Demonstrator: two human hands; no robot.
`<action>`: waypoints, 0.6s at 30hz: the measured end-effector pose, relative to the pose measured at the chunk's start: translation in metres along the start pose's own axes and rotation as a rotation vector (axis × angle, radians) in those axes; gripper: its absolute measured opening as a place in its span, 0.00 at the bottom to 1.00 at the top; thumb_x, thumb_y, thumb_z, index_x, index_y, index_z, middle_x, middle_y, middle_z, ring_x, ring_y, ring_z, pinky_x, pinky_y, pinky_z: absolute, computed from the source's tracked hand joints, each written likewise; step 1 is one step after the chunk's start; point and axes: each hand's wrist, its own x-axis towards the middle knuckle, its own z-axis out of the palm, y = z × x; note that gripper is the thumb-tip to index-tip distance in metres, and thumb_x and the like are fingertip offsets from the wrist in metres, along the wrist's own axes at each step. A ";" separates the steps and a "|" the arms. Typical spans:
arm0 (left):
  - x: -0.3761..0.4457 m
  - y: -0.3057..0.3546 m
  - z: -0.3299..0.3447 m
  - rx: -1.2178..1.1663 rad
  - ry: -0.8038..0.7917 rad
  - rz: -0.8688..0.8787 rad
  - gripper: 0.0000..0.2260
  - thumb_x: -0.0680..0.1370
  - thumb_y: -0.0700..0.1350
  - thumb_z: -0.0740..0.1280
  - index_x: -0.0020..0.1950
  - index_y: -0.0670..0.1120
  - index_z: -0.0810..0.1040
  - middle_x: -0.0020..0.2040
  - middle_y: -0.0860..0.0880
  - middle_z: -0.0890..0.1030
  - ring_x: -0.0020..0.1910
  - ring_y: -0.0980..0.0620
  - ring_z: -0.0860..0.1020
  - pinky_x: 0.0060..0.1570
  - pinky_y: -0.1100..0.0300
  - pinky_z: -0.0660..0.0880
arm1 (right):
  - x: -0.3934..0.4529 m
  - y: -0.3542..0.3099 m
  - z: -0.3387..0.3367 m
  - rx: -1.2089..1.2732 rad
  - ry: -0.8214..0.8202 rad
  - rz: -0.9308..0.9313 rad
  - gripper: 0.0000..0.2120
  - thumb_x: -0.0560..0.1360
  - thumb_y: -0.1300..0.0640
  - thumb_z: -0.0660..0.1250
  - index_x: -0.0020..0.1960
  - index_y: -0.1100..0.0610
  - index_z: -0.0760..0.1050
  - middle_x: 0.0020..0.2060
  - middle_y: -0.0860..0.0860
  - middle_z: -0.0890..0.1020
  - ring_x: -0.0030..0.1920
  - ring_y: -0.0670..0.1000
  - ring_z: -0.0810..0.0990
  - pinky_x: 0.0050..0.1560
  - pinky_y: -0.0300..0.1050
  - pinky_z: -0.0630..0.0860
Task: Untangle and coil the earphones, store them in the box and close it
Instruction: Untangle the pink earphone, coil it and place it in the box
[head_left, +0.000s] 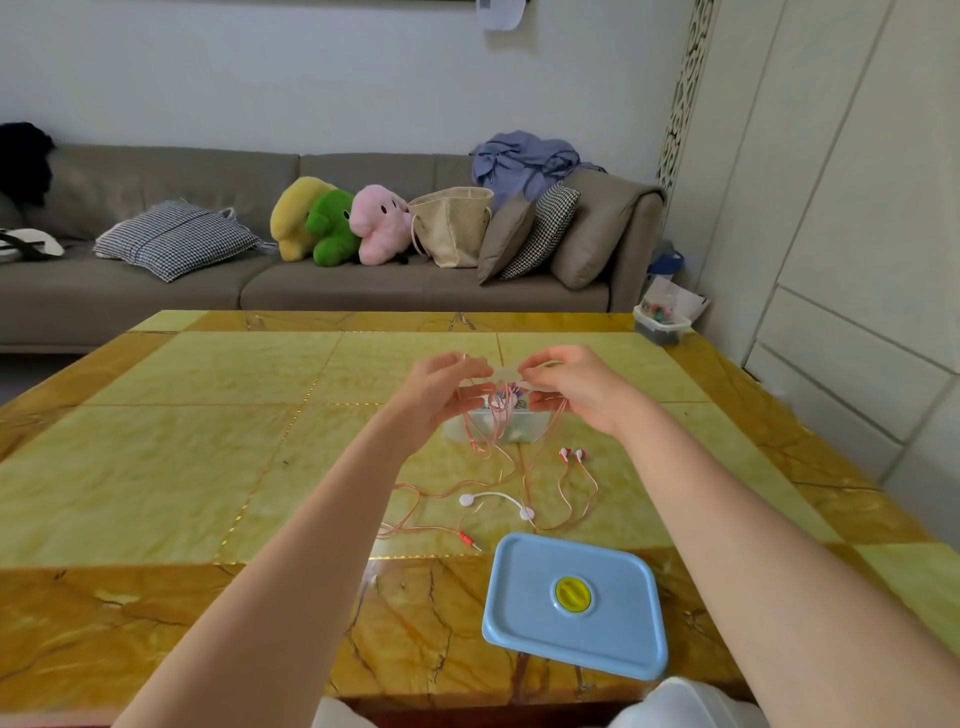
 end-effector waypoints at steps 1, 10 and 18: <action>0.000 0.000 0.000 -0.002 -0.032 0.003 0.01 0.77 0.40 0.65 0.48 0.42 0.75 0.48 0.46 0.80 0.43 0.52 0.80 0.42 0.64 0.79 | 0.001 0.000 0.000 0.024 0.004 -0.006 0.06 0.76 0.68 0.64 0.42 0.60 0.74 0.36 0.56 0.78 0.31 0.49 0.76 0.29 0.37 0.76; -0.001 0.002 0.011 0.090 -0.050 0.098 0.04 0.76 0.34 0.66 0.45 0.42 0.77 0.40 0.46 0.79 0.35 0.55 0.78 0.41 0.66 0.78 | 0.003 -0.001 0.006 0.075 -0.052 -0.052 0.06 0.77 0.68 0.61 0.43 0.60 0.72 0.41 0.57 0.76 0.38 0.52 0.77 0.40 0.42 0.78; -0.002 0.009 0.015 0.094 0.118 0.087 0.04 0.76 0.37 0.67 0.41 0.41 0.77 0.39 0.45 0.79 0.36 0.53 0.78 0.42 0.64 0.78 | -0.006 -0.006 0.006 -0.056 -0.166 -0.110 0.10 0.76 0.55 0.66 0.44 0.63 0.75 0.34 0.52 0.78 0.36 0.50 0.76 0.44 0.42 0.76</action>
